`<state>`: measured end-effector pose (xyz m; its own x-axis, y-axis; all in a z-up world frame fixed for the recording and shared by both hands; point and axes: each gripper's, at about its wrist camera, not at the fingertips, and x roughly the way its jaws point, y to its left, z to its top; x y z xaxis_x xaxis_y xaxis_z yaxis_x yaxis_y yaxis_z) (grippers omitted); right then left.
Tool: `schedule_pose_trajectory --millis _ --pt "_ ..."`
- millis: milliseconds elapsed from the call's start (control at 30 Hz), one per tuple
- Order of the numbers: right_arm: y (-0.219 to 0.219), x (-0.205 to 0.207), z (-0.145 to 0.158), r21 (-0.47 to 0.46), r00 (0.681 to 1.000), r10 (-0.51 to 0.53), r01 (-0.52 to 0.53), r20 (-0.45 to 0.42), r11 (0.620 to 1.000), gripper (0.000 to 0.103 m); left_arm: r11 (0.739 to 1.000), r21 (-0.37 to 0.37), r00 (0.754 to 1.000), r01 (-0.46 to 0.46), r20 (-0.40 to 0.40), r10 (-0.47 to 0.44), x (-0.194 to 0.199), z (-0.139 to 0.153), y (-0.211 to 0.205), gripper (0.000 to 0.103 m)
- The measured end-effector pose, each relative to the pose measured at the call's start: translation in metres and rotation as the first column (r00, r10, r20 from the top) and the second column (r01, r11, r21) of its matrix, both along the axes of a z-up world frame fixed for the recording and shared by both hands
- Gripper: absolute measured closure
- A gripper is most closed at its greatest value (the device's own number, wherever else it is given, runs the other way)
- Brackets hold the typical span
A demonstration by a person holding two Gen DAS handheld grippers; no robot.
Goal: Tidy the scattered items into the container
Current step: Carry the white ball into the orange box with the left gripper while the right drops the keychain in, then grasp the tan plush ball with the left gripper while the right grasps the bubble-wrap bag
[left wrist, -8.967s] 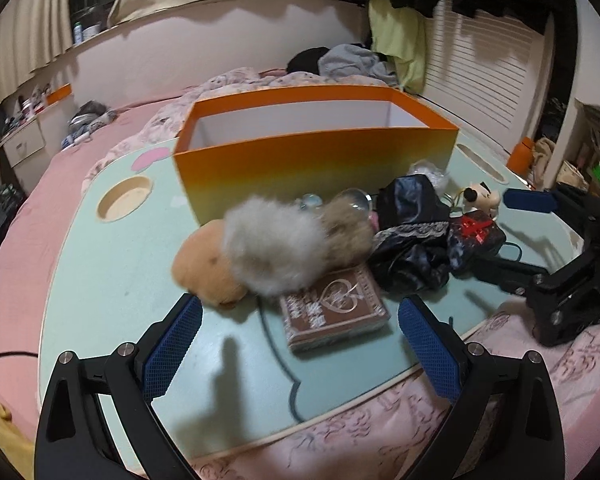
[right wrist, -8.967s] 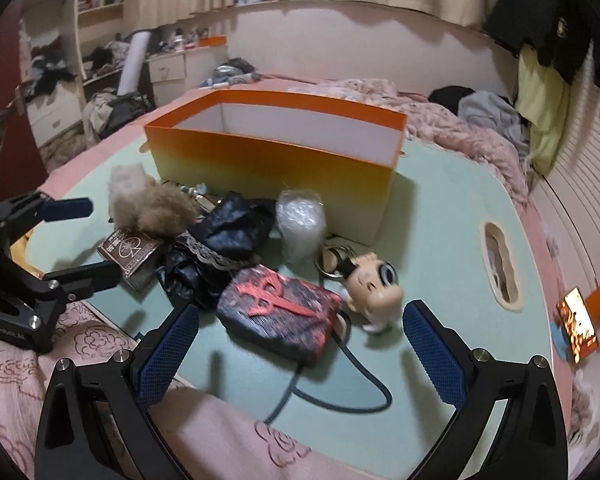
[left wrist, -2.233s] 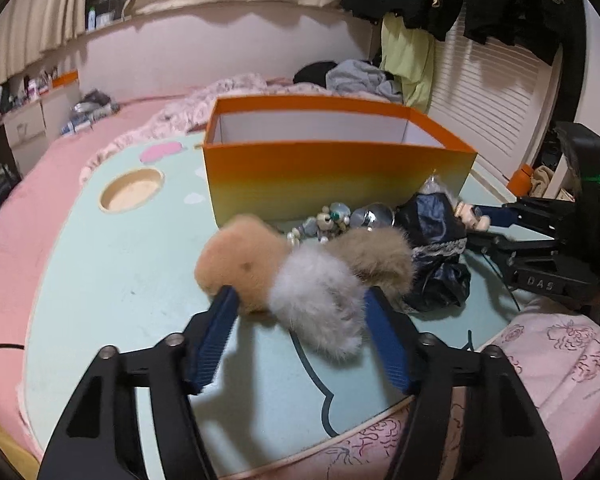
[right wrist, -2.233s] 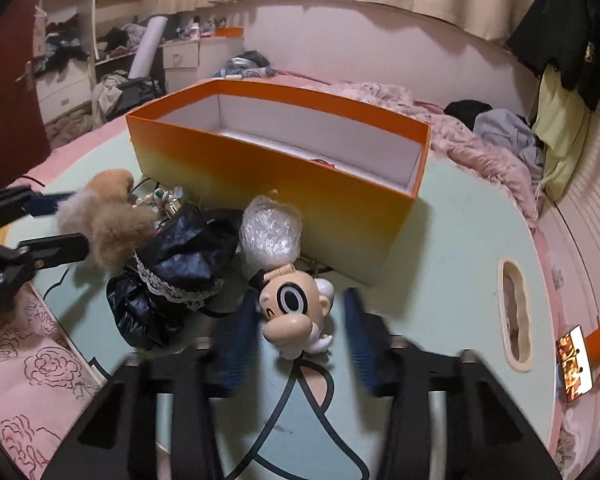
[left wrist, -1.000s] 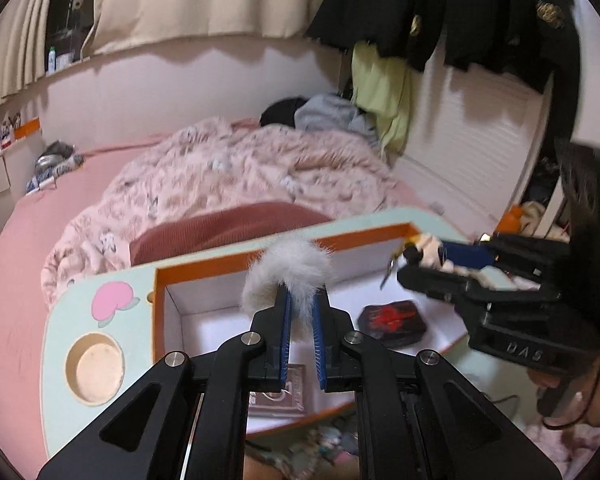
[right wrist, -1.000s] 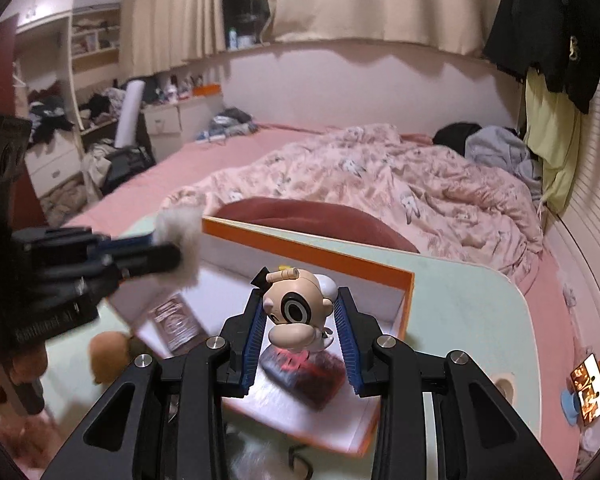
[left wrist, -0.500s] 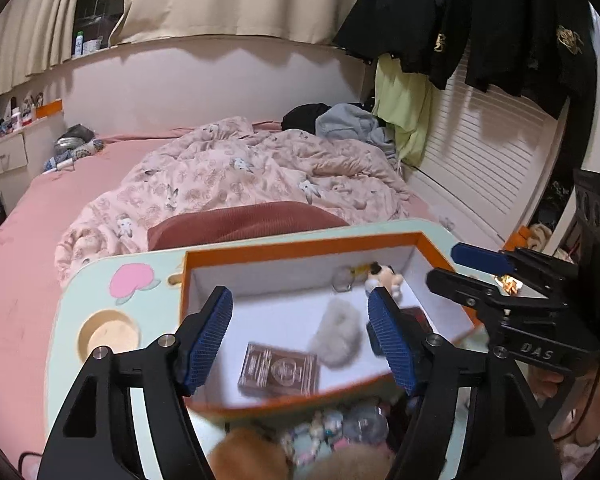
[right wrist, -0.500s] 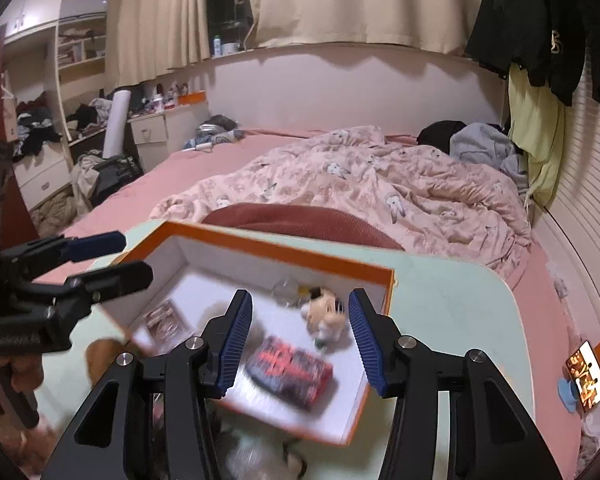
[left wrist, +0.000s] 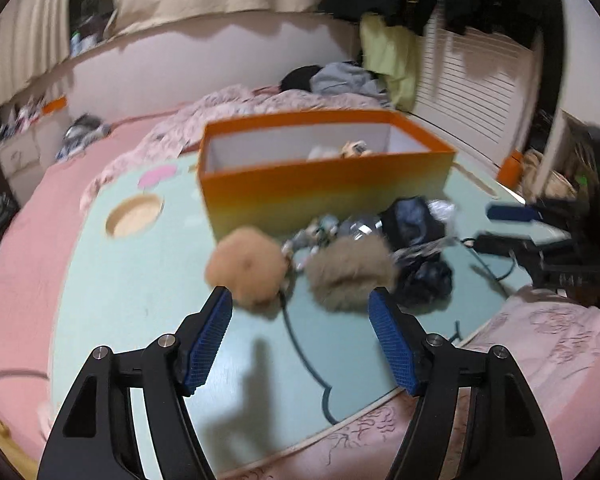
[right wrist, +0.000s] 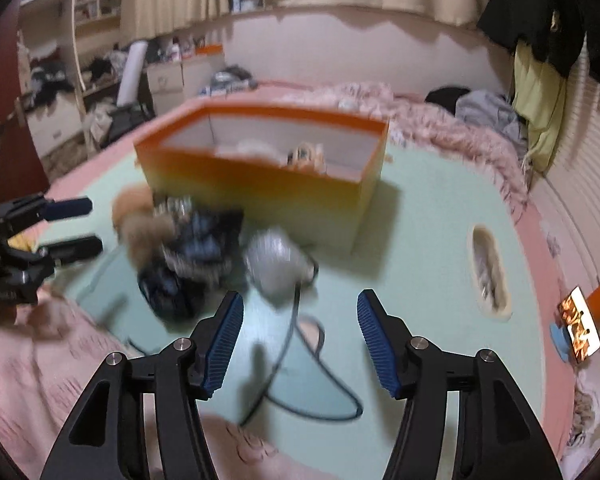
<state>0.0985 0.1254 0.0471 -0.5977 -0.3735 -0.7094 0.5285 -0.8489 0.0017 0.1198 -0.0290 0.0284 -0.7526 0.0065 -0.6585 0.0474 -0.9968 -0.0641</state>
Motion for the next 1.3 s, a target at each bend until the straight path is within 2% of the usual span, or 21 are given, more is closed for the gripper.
schedule_pose_trajectory --millis 67,200,233,300,400,567,700,1300 --pt "0.003 -0.003 -0.008 -0.009 0.999 -0.01 0.01 0.031 1.0 0.044 1.0 0.025 1.0 -0.01 0.024 0.01 -0.004 -0.006 -0.004 0.032" --pt "-0.002 -0.001 -0.015 0.037 1.0 -0.017 0.017 0.003 0.999 0.037 0.999 0.043 0.998 -0.017 0.069 0.014 -0.007 -0.019 -0.007 0.031" --pt "-0.003 0.0 -0.015 0.04 1.0 -0.017 0.017 0.0 0.999 0.032 1.0 0.021 0.998 -0.017 0.067 0.016 -0.006 -0.021 -0.004 0.029" --pt "-0.003 -0.001 -0.017 0.039 1.0 -0.028 0.028 -0.003 0.999 0.029 0.999 -0.031 0.997 -0.026 0.07 0.028 -0.006 -0.026 0.003 0.017" --pt "-0.002 0.0 -0.017 0.035 1.0 -0.03 0.03 -0.003 0.999 0.028 0.999 -0.038 0.998 -0.023 0.059 0.025 -0.006 -0.028 0.008 0.009" --pt "-0.002 0.001 -0.018 0.035 1.0 -0.031 0.031 -0.005 0.999 0.028 0.999 -0.037 0.998 -0.025 0.051 0.027 -0.004 -0.03 0.006 0.008" --pt "-0.002 0.001 -0.019 0.035 1.0 -0.031 0.031 -0.005 0.999 0.028 0.999 -0.037 0.998 -0.032 0.051 0.034 -0.005 -0.029 0.006 0.003" --pt "-0.001 0.002 -0.02 0.034 0.999 -0.032 0.032 -0.006 0.999 0.028 1.0 -0.026 0.998 -0.014 0.054 0.015 -0.006 -0.026 0.006 0.003"
